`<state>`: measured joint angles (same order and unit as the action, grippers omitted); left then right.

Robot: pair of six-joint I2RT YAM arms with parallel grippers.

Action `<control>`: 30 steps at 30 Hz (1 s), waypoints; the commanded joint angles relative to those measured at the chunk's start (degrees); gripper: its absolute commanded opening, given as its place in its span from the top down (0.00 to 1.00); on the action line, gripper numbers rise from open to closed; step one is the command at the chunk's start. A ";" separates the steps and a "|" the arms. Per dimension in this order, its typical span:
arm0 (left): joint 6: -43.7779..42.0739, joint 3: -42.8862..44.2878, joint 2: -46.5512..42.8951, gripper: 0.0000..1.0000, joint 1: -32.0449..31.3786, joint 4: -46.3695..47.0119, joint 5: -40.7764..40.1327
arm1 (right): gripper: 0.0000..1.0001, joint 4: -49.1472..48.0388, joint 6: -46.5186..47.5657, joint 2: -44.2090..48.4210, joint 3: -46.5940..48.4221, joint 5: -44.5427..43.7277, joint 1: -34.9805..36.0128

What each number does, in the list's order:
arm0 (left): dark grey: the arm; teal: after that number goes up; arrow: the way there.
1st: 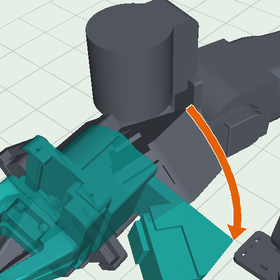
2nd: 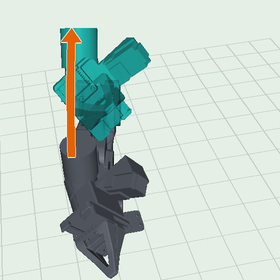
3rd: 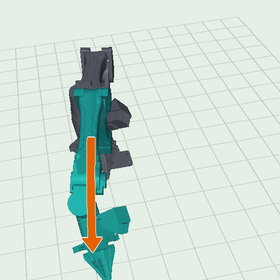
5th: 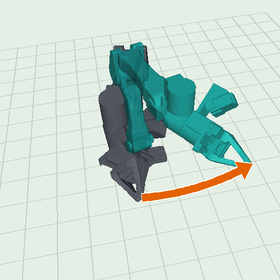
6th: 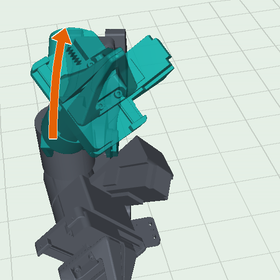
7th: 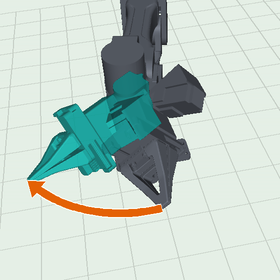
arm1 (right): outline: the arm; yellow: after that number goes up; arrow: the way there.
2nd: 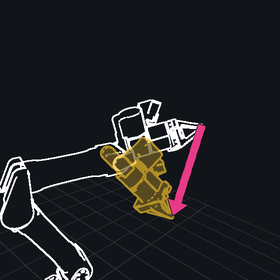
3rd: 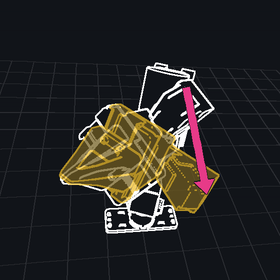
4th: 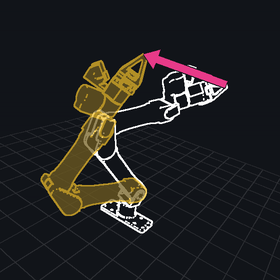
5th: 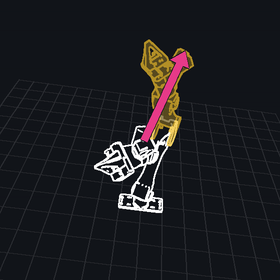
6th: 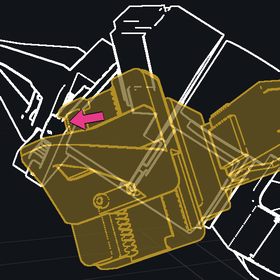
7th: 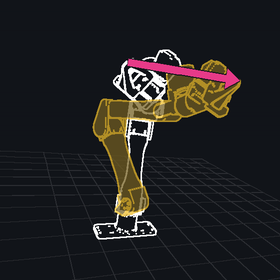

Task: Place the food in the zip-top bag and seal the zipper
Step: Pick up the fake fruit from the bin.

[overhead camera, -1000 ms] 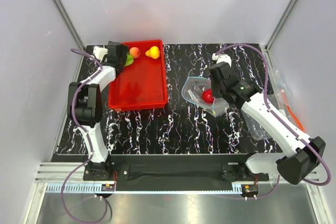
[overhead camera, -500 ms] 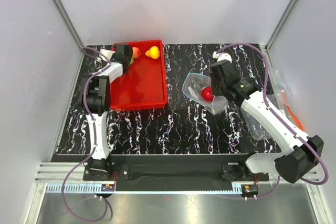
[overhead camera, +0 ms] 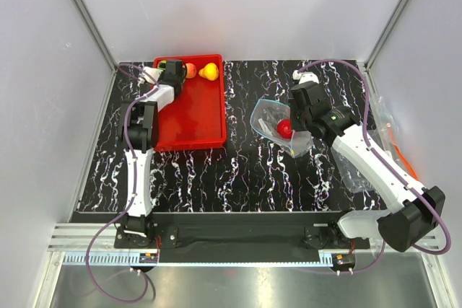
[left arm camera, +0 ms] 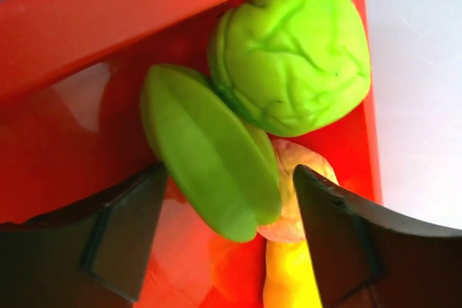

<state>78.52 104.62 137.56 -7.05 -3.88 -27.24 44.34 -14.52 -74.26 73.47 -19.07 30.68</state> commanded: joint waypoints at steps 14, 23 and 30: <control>-5.32 -24.70 -19.39 0.78 0.37 20.03 2.10 | 1.00 -1.01 0.20 0.70 -0.35 0.70 -0.44; -7.41 -44.48 -43.32 0.80 -1.21 24.62 12.73 | 1.00 0.48 -0.68 1.57 0.27 2.54 -0.44; -14.26 -47.23 -55.98 0.79 -8.39 19.28 19.42 | 1.00 2.16 -1.03 3.15 1.41 3.77 -0.44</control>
<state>69.47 57.98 85.69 -11.42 15.81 -12.47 45.91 -15.20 -73.89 72.42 -16.69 30.68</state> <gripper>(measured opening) 0.450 0.011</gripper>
